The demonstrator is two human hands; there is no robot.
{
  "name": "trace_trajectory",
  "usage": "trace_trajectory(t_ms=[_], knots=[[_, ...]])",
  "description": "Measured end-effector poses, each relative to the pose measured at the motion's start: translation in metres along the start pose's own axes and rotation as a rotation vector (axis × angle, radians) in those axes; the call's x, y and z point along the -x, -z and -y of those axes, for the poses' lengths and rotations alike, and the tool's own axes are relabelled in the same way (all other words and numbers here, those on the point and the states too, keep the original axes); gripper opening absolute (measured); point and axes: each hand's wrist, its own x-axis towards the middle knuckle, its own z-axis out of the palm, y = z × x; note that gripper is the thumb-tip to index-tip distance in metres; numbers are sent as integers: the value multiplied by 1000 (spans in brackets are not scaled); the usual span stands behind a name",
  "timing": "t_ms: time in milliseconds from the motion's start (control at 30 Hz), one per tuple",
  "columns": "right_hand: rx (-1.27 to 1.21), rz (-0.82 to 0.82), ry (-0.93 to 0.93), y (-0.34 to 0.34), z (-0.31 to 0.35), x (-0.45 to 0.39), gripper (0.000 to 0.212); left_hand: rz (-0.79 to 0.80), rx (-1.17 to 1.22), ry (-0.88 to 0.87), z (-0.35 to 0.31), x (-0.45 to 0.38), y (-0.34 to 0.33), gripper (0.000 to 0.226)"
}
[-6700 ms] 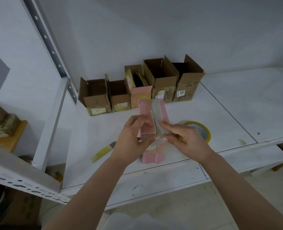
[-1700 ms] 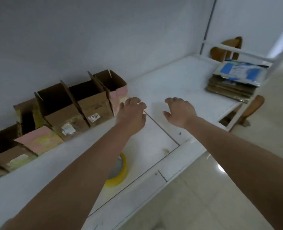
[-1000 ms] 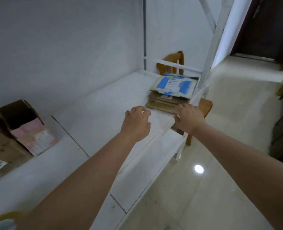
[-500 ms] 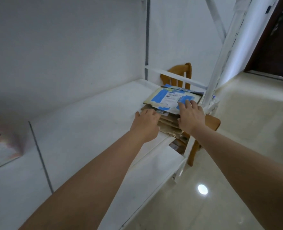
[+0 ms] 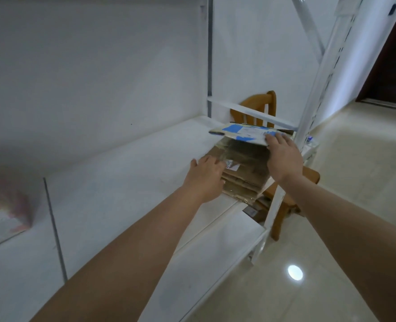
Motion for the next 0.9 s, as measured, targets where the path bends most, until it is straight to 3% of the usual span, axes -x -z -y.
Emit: trace_trajectory(t_ms=[200,367,500,667,733,833,900], knots=[[-60,-127,47,37,-1,1,61,-82,134,64,-5,-6,16,45],[-110,-155,180,58,19,15,56,-226,812,305,-9,-8,48,69],[-113,-106,301,59,47,38,60,-422,1246,480,-9,-1,66,53],[-18,128,440,45,84,59,59,-529,1454,724,15,29,73,27],[-3,191,477,43,99,66,74,-557,1426,775,32,49,77,20],[-144,212,377,42,116,72,90,-581,1405,762,61,86,83,14],[-232,228,268,44,127,74,84,-558,1394,706,81,115,88,16]])
